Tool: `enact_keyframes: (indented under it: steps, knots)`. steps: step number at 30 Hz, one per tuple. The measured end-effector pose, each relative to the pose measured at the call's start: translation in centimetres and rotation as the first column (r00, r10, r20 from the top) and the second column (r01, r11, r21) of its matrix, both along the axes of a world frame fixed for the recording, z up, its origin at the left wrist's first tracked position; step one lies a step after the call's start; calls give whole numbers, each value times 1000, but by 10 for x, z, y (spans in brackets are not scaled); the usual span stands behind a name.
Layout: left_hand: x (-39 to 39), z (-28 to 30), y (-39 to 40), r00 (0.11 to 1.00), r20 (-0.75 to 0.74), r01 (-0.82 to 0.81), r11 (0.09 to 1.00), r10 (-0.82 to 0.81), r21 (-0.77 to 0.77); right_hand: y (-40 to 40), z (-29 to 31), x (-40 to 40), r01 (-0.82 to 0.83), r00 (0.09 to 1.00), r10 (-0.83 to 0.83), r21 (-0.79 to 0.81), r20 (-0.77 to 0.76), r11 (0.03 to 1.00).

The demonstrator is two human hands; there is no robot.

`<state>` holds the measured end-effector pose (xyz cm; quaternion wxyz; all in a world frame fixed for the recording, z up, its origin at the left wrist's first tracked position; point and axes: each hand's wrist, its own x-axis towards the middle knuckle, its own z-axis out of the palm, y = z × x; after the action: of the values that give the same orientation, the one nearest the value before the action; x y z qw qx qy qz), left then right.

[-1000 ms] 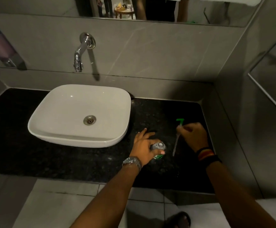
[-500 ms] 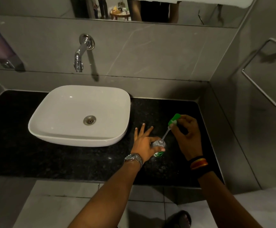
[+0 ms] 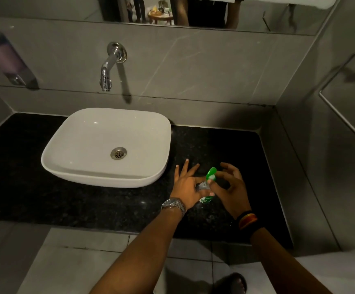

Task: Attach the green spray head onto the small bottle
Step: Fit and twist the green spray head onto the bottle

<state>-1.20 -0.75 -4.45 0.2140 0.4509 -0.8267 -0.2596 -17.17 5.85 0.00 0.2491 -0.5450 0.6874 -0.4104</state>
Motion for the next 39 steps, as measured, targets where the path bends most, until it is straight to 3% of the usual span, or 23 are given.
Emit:
enact_keyframes:
  steps: [7, 13, 19, 24, 31, 37, 39]
  knots:
    - [1, -5, -3, 999, 35, 1, 1000, 0, -22, 2, -14, 2, 62, 992, -55, 61, -113, 996]
    - [0, -4, -5, 998, 56, 3, 1000, -3, -9, -6, -4, 7, 192, 931, -145, 114, -334, 975]
    - [1, -6, -3, 998, 59, 1, 1000, -1, -6, -1, -9, 4, 44, 959, -16, 94, -284, 995]
    - [0, -2, -3, 998, 61, 3, 1000, -3, 1, -7, -7, 6, 168, 928, -120, 108, -354, 980]
    - [1, -6, -2, 998, 63, 3, 1000, -4, 9, -4, -10, 6, 60, 966, -30, 112, -257, 992]
    - [0, -6, -4, 998, 68, -7, 1000, 6, 13, -10, -9, 15, 228, 918, -163, 146, -360, 963]
    - [0, -7, -4, 997, 82, -11, 1000, 10, 11, -6, -9, 14, 201, 940, -151, 138, -307, 970]
